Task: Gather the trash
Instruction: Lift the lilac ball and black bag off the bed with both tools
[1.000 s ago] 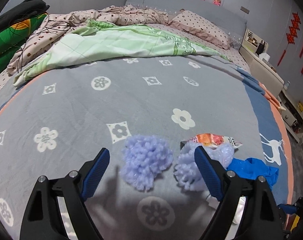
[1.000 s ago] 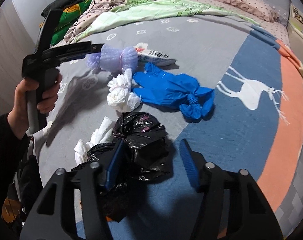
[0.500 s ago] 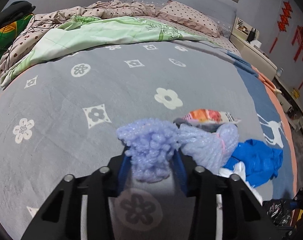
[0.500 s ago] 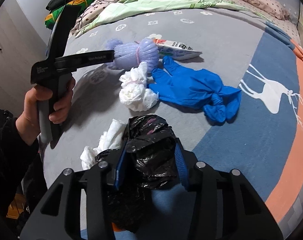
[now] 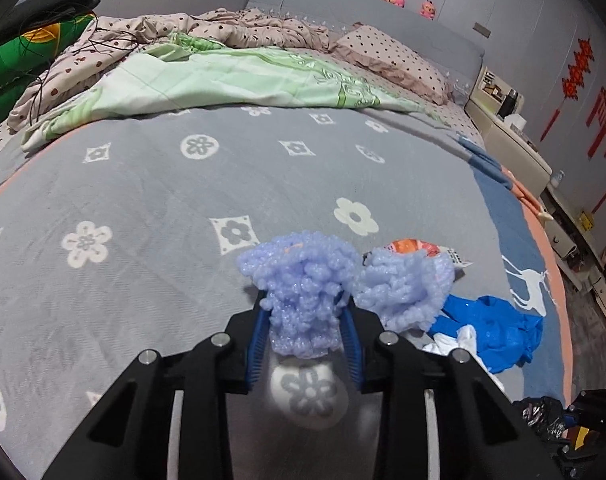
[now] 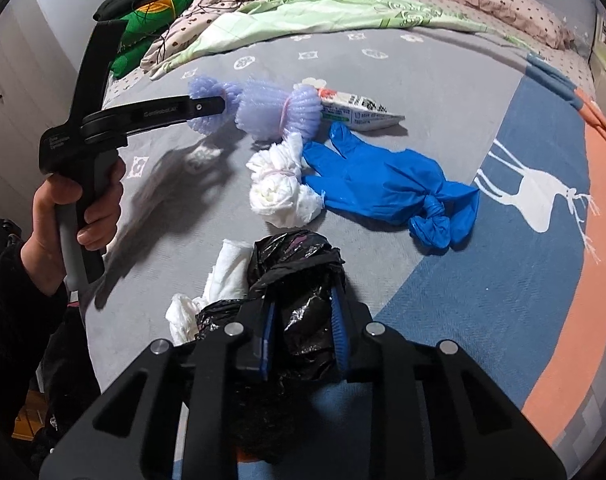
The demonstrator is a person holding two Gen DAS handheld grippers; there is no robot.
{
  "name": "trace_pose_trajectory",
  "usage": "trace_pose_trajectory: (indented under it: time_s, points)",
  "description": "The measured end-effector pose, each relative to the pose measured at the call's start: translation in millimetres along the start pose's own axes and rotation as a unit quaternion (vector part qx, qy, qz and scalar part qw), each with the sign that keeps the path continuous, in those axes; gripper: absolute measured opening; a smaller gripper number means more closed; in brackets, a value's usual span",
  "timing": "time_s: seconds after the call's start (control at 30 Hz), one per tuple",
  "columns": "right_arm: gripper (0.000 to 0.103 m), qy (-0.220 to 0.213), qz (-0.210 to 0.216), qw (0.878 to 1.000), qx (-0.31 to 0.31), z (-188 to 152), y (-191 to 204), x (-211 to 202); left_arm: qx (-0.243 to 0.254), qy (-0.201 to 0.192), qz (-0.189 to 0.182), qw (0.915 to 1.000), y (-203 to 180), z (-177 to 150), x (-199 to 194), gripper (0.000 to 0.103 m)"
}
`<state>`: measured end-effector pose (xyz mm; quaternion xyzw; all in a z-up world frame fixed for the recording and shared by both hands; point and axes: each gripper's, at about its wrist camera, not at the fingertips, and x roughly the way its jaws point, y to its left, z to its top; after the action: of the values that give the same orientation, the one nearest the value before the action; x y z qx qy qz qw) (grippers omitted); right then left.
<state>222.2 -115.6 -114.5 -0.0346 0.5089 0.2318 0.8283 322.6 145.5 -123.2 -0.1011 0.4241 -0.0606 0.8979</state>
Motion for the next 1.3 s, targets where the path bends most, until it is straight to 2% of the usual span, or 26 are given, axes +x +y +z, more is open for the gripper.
trace_pose_trajectory:
  time_s: [0.57,0.63,0.83,1.3]
  points:
    - [0.023,-0.075,-0.010,0.997,0.026,-6.7,2.0,-72.0,-0.012,-0.023,-0.019,0.9995,0.0,-23.7,-64.4,0.031]
    - [0.023,-0.073,-0.003,0.997,0.027,-8.4,2.3,-75.9,-0.011,-0.025,-0.021,0.9994,-0.9,-27.3,-71.5,0.031]
    - [0.023,-0.031,-0.006,0.999,0.036,-26.8,-0.5,-65.8,-0.011,-0.026,-0.026,0.9993,-1.7,-35.5,-88.0,0.031]
    - [0.023,-0.077,-0.010,0.996,0.048,-43.0,-7.9,-109.3,0.007,-0.045,-0.037,0.9983,-20.7,-43.8,-122.8,0.031]
